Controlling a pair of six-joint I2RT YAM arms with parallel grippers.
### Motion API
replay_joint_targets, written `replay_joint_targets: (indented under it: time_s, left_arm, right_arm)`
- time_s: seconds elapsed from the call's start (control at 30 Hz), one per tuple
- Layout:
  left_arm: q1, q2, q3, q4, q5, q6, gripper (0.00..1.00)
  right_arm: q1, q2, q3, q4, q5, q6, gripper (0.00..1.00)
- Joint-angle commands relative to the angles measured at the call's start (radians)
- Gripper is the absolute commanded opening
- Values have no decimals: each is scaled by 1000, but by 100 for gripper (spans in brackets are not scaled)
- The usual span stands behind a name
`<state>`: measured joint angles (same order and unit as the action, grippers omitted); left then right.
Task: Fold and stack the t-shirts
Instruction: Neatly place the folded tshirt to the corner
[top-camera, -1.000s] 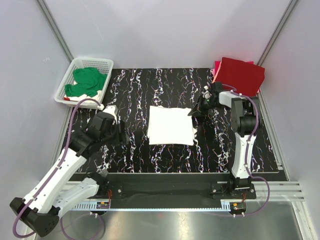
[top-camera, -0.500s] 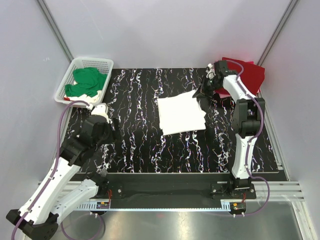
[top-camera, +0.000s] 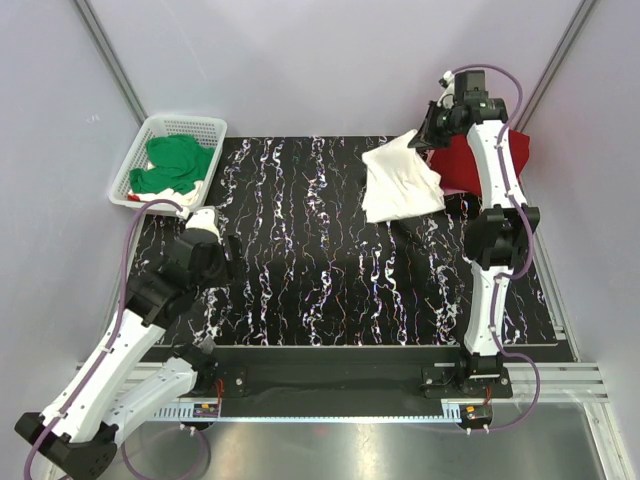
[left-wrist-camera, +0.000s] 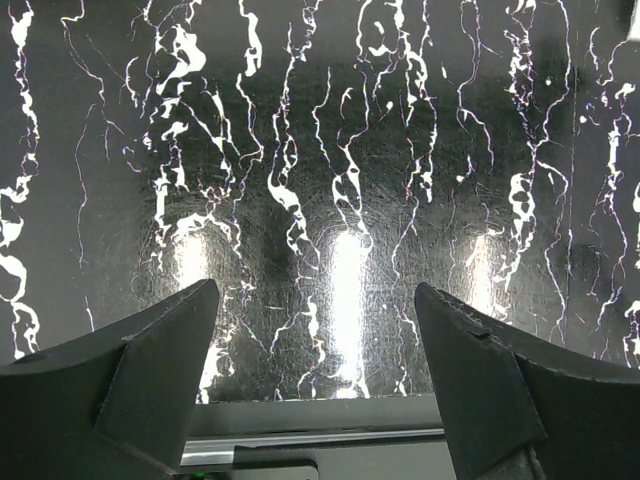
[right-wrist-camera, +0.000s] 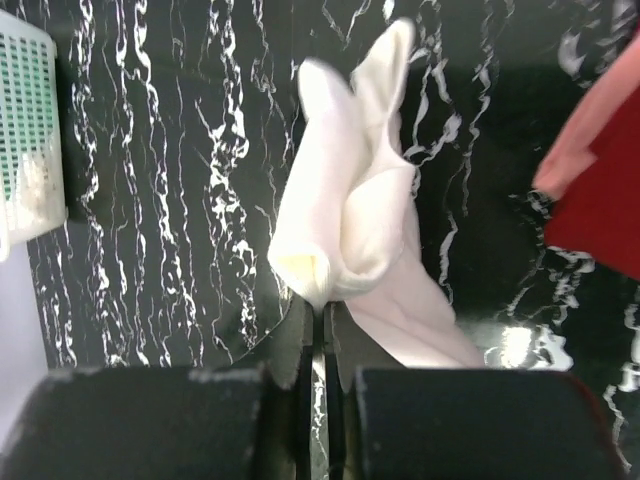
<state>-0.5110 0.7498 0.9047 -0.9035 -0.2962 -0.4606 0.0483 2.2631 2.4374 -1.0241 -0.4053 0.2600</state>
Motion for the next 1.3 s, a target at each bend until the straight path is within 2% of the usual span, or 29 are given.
replay_joint_targets:
  time_s: [0.0, 0.4, 0.6, 1.27]
  left_arm:
    - [3, 3, -4, 43, -27, -1, 85]
    - [3, 17, -6, 48, -21, 0, 86]
    - [5, 29, -6, 48, -20, 0, 86]
    - [5, 46, -6, 49, -17, 0, 86]
  right_arm:
    - [-19, 27, 141, -82, 49, -24, 0]
    - [-99, -16, 259, -70, 74, -61, 0]
    - [-148, -46, 316, -14, 20, -36, 0]
    - [-284, -97, 307, 147, -125, 81, 0]
